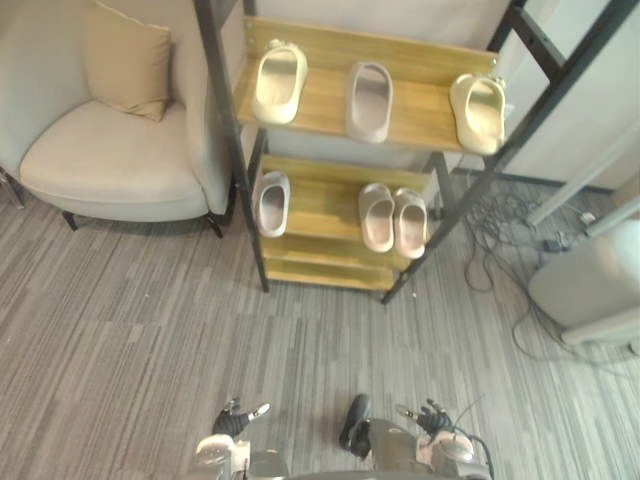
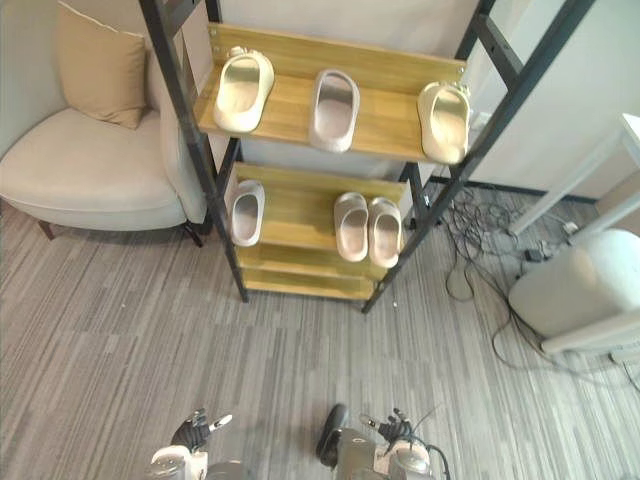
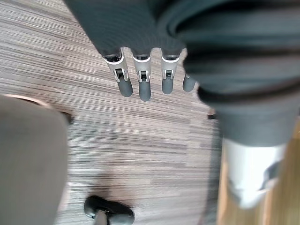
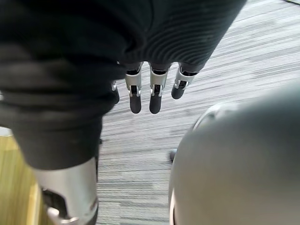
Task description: Organize the slippers on the shoe rack
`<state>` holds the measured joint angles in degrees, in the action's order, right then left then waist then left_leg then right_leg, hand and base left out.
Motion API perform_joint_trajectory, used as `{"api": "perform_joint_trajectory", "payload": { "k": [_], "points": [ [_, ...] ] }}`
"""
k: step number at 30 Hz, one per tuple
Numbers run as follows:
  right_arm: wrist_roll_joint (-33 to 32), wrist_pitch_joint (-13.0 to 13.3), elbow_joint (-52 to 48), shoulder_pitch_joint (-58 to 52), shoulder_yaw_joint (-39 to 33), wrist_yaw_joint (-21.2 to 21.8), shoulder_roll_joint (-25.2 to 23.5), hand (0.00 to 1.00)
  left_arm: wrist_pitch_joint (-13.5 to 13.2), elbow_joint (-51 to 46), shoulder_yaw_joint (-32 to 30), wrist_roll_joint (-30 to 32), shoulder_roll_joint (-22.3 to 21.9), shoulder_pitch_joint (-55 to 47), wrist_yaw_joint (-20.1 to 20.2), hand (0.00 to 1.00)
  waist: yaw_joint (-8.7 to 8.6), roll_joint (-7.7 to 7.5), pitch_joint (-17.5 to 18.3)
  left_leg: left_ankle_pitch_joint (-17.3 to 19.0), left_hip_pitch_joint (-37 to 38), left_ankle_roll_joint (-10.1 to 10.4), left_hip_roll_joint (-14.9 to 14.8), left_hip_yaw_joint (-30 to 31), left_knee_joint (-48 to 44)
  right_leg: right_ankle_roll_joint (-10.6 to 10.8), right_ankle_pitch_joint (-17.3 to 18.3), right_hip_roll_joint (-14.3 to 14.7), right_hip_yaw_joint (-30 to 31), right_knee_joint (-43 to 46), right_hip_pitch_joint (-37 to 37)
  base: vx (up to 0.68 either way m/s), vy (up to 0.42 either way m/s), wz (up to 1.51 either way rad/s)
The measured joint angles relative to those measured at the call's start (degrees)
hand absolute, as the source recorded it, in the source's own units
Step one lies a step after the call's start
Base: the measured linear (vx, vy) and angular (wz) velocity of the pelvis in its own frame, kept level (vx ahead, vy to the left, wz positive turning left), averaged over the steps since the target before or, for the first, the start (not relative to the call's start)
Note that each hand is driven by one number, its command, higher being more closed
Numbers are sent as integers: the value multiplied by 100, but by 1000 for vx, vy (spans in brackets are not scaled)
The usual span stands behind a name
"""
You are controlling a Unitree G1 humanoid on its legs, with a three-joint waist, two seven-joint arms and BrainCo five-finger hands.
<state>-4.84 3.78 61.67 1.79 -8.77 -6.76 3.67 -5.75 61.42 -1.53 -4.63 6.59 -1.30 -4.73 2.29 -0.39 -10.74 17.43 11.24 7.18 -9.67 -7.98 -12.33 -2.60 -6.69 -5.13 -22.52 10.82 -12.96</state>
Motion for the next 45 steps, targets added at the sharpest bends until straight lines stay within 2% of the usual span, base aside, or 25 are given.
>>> {"api": "perform_joint_trajectory", "payload": {
  "k": [1,3,4,5,6,7,8,9,10,11,13,14,15,16,18,22,24,27,30,35,40,42,43,44,45],
  "points": [
    [21,23,-14,6,-2,17,31,0,-6,20,-32,3,-123,-16,17,0,-55,92,42,-140,38,107,-78,86,-40,-23,433,46,-38,218,-4,316,-190,0],
    [26,6,11,1,-4,44,131,0,-4,72,-117,4,-295,-17,39,0,-77,245,43,-228,-96,236,-288,125,-590,-74,823,181,-83,438,82,381,-237,4],
    [22,1,18,-10,-6,53,133,0,-4,78,-158,4,-309,-18,52,0,-80,257,46,-262,-178,294,-339,165,-874,-76,895,233,-89,426,140,398,-273,9],
    [23,2,27,-59,-6,50,125,0,-11,58,-277,5,-312,-14,53,0,-88,262,0,-532,-758,504,-547,438,-2362,-70,1050,406,-69,189,525,227,-169,8],
    [24,1,31,-75,-2,51,123,0,-14,31,-316,5,-317,-14,53,0,-76,267,-12,-631,-910,542,-585,484,-2736,-71,1067,452,-68,120,642,320,-201,1],
    [20,-5,15,-160,1,51,94,0,-25,-55,-415,0,-314,-16,59,0,-21,256,-47,-559,-1338,482,-681,505,-3743,-151,1144,558,-47,-99,1007,275,-90,-8],
    [15,1,8,-187,-9,46,80,0,-36,-152,-424,-9,-318,-21,57,0,9,200,-96,-372,-1693,321,-693,260,-4230,-132,1182,591,-37,-274,1330,259,-64,-9],
    [13,1,7,-189,-11,44,73,0,-47,-211,-422,-14,-319,-21,55,0,16,191,-97,-284,-1865,219,-675,68,-4249,-115,1194,590,-6,-368,1457,200,-30,-6],
    [13,1,5,-189,-13,43,69,0,-58,-244,-419,-13,-319,-23,56,0,24,194,-98,-244,-1959,152,-669,-38,-4175,-107,1198,589,13,-424,1524,199,53,-27],
    [10,-6,15,-187,-16,32,61,0,-112,-298,-408,-19,-328,-17,56,0,73,208,-95,-156,-2217,38,-545,-273,-3379,-60,1180,553,118,-522,1615,211,91,-35],
    [-15,-9,11,-180,-14,25,64,0,-111,-334,-388,-16,-330,1,47,0,84,210,-93,-241,-2229,-16,-335,-258,-2218,59,1157,487,178,-517,1608,207,135,-29],
    [-18,-12,32,-175,-28,-4,102,0,-101,-318,-340,-44,-333,4,56,0,99,252,-70,-631,-2138,-255,-160,-241,-1204,190,1200,454,243,-516,1610,196,139,-13],
    [-18,-28,36,-185,-28,-18,59,0,-100,-308,-338,-36,-321,5,31,0,111,145,-40,-719,-2008,-231,-22,-263,-946,288,1147,363,297,-576,1613,267,129,-4],
    [-14,-29,35,-200,-25,-12,-16,0,-101,-250,-303,-28,-245,7,32,0,91,-13,2,-813,-1907,-339,179,-282,-640,357,1110,254,334,-723,1630,277,74,11],
    [-14,-36,43,-207,-65,-19,-105,0,-70,-215,-292,-14,-150,73,40,0,89,-105,-9,-816,-1904,-394,304,-312,-620,435,1055,168,306,-877,1732,267,55,7],
    [26,-26,2,-163,-27,-11,-148,0,-15,-115,-172,-3,-37,59,38,0,102,-122,26,-768,-1394,-474,463,-347,-438,478,1055,27,411,-909,2091,233,56,-8],
    [38,-25,-4,-149,-7,-8,-139,0,-9,-103,-168,-6,10,50,38,0,102,-185,74,-767,-1326,-474,530,-341,-245,628,1161,-39,413,-812,2015,124,-6,-9],
    [39,-32,17,-166,-10,-7,-123,0,-6,-96,-137,-4,-2,51,42,0,79,-175,68,-765,-1322,-476,540,-323,-166,735,1329,-120,424,-349,1797,58,1,-4],
    [41,-35,26,-225,-11,-2,-120,0,-7,-94,-83,1,-8,20,48,0,47,-176,72,-766,-1147,-475,588,-234,-33,705,1534,-249,443,243,1637,16,23,8],
    [46,-35,28,-199,36,0,-118,0,-8,-96,-79,3,-14,3,43,0,39,-179,89,-778,-1135,-492,739,-163,51,707,1537,-303,391,-95,1823,-27,11,9],
    [58,-30,-159,-180,448,-21,-123,0,-11,-100,-72,-1,-18,1,-1,0,23,-218,126,-1005,-1136,-569,886,87,341,708,1537,-349,231,-373,1902,-85,-27,22],
    [194,-27,-649,-254,758,-68,-126,0,-11,-97,-45,-2,-17,-25,-20,0,21,-233,171,-1176,-1115,-573,922,137,558,706,1524,-364,217,-418,1866,-119,-52,13],
    [269,-28,-1503,-478,1119,-122,-126,0,-13,-97,40,-4,-23,-63,-43,0,-9,-247,260,-1307,-1111,-571,923,198,747,689,1487,-349,210,-419,1797,-101,-36,9],
    [269,-30,-1686,-527,1171,-128,-126,0,-14,-96,45,-4,-26,-68,-45,0,-12,-250,273,-1326,-1111,-569,922,204,773,686,1480,-345,210,-421,1790,-87,-36,6],
    [271,-17,-2368,-721,1369,-149,-131,0,-18,-97,48,-4,-40,-78,-62,0,-28,-267,302,-1372,-1093,-565,912,214,844,670,1452,-325,213,-441,1779,-44,-25,-3]
  ]
}}
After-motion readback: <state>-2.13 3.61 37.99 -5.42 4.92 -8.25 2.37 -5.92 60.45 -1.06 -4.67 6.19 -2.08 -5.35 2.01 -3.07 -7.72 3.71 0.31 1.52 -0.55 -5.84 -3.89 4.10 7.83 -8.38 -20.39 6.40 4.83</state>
